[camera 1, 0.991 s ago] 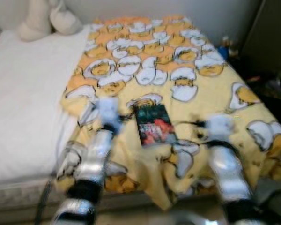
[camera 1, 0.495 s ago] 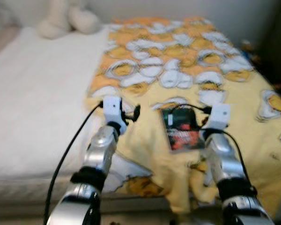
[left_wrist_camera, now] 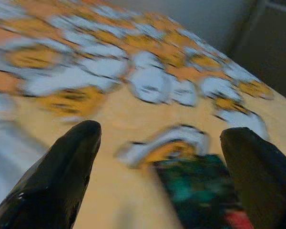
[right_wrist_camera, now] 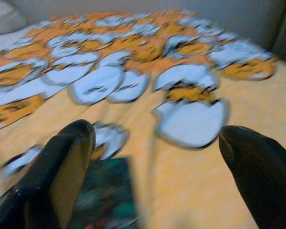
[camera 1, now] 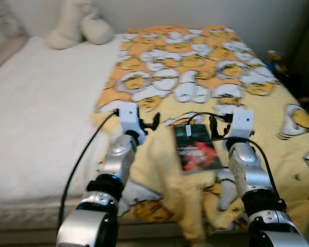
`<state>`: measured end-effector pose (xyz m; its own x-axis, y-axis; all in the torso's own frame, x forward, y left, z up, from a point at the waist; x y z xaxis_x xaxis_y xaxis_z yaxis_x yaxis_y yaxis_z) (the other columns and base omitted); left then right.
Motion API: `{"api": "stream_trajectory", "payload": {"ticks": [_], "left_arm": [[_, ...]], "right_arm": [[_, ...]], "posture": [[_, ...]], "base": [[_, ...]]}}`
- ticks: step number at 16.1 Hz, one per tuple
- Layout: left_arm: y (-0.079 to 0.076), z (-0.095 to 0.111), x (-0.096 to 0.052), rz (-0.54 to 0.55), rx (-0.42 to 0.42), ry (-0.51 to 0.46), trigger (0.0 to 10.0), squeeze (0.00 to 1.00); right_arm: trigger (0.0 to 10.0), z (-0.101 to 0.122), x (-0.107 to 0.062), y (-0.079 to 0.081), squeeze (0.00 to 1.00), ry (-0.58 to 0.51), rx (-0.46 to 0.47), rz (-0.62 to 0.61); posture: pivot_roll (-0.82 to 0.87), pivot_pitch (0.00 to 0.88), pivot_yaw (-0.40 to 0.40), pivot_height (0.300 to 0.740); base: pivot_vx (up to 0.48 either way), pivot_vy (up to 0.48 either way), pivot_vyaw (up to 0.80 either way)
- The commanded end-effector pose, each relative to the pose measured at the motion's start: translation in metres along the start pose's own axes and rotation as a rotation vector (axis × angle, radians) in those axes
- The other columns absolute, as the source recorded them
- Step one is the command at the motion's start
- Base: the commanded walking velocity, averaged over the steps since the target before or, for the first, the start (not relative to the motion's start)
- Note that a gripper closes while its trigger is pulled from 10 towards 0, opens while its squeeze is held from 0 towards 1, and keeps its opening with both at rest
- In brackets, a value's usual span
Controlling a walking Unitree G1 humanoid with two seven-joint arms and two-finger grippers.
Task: Clean up the room
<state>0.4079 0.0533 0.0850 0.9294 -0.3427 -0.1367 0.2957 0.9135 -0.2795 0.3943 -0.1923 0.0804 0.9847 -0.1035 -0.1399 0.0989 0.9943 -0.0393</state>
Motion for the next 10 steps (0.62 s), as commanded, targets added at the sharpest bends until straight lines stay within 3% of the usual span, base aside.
{"api": "stream_trajectory", "payload": {"ticks": [1,4,7,10], "left_arm": [[0.002,0.01,0.003,0.005,0.022,-0.025,10.0,0.0],[0.006,0.003,0.005,0.011,0.025,0.036,10.0,0.0],[0.002,-0.011,0.004,-0.019,-0.051,0.107,10.0,0.0],[-0.023,-0.045,-0.003,-0.156,-0.138,0.26,10.0,0.0]], "right_arm": [[10.0,-0.002,-0.002,0.001,0.0,-0.006,-0.007,-0.014],[10.0,-0.016,0.0,-0.006,0.0,0.062,0.069,-0.05],[10.0,-0.038,-0.002,-0.012,0.0,0.184,0.265,-0.086],[10.0,-0.056,-0.007,-0.015,0.0,0.246,0.357,-0.116]], "posture": [[-0.2,0.007,0.083,0.723],[-0.23,0.023,0.093,0.723],[-0.23,0.033,0.107,0.723],[-0.23,0.047,0.119,0.723]], "base": [[0.0,0.0,0.0],[0.0,0.0,0.0],[0.0,0.0,0.0],[0.0,0.0,0.0]]}}
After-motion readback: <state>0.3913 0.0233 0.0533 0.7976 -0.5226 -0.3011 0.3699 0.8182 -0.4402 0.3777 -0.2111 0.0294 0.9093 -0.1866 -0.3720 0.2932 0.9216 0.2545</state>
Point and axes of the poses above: a point about 5 cm out from each wrist's last joint towards the gripper, its own x axis pointing out of the wrist towards the gripper, its own z axis along the axis of the wrist's last joint, y = z × x, the point moved 6 cm from there along x, pointing out of the wrist towards the gripper, and after that the axes turned 1 degree about -x, right-handed, at the moved point
